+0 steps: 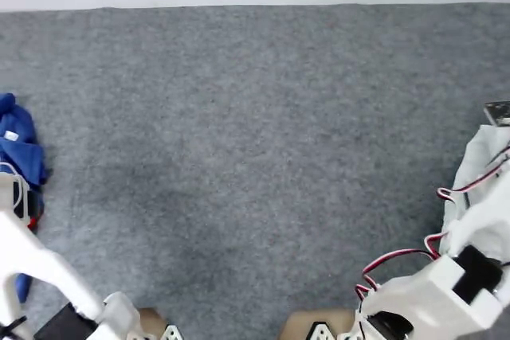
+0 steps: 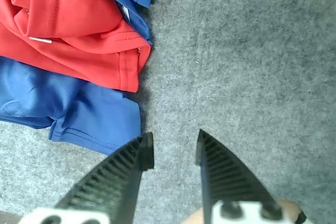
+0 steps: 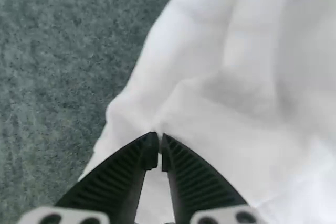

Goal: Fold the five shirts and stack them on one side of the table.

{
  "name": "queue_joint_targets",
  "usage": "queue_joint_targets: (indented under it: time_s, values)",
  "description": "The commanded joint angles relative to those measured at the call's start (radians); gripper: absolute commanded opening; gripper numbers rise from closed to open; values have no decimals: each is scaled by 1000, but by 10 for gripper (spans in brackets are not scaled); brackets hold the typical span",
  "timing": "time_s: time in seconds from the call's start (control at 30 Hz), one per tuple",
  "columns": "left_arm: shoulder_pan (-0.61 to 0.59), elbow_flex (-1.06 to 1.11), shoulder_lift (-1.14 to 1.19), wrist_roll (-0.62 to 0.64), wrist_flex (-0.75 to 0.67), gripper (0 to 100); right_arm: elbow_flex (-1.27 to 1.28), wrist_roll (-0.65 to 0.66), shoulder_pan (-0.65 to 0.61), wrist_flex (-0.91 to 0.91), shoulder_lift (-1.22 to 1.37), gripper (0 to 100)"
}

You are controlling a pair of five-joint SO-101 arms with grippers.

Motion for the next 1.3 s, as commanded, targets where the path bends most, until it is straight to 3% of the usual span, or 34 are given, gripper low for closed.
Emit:
queue_joint_targets:
  time_s: [0.0,0.4,0.63,1.1,1.27]
  values:
    - [-6,-5,-35,-2,25,141,-41,17,42,-19,-8,10]
    - [0,-5,-35,-2,25,141,-358,63,62,361,-8,10]
    - [0,-5,-35,-2,25,141,-404,78,22,526,-8,10]
    - [0,-5,-35,-2,25,141,-221,77,-68,535,-8,10]
    - [2,-4,-34,-2,25,141,-132,60,-94,461,-8,10]
